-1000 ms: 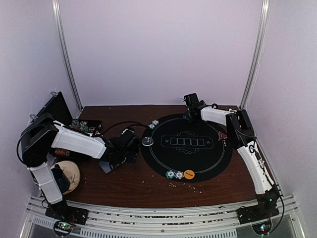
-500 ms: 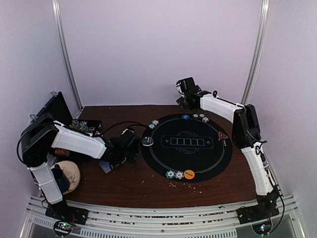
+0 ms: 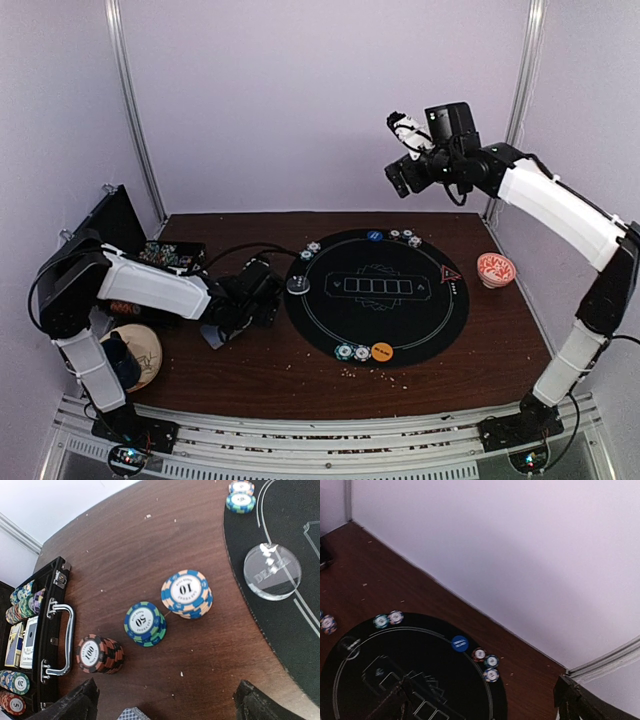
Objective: Distribute texas hold em gaming equipment
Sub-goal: Pick up the pile of poker chips from the pile of poker chips.
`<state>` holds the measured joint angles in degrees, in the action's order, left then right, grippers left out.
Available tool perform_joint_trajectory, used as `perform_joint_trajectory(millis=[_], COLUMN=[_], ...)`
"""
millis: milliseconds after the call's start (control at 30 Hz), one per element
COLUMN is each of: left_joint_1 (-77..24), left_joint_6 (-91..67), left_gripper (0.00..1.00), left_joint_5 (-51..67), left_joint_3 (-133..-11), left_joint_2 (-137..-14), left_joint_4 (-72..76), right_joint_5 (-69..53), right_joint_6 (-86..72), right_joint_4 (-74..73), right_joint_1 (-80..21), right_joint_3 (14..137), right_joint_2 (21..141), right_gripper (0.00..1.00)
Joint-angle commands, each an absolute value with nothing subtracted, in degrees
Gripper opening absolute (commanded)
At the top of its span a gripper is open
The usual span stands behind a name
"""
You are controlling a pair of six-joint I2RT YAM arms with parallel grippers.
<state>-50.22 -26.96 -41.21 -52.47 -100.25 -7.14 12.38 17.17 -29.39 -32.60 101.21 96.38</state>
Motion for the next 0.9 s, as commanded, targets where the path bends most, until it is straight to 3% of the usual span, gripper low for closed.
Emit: perform_joint_trajectory(millis=[0, 133, 333, 867], left_joint_1=[-48.6, -45.7, -41.1, -32.0], left_joint_6=[-27.4, -27.6, -28.8, -29.8], left_gripper=[0.98, 0.98, 0.98, 0.98], left_joint_5=[-38.3, -35.8, -32.4, -24.7], left_joint_3=[-50.2, -47.8, -45.5, -41.6], left_joint_2=[-93.4, -89.1, -86.0, -88.6], left_joint_4=[-4.7, -3.8, -3.6, 2.8], right_joint_5=[-5.8, -8.5, 0.2, 12.2], right_joint_6=[15.4, 17.2, 20.1, 18.3], right_joint_4=[-36.8, -32.1, -21.7, -14.1], right_joint_1=[-34.4, -36.6, -40.3, -42.4], right_joint_3=[88.8, 77.8, 66.9, 62.7], right_joint_2=[88.4, 81.7, 78.2, 83.2], right_gripper=[1.00, 1.00, 1.00, 1.00])
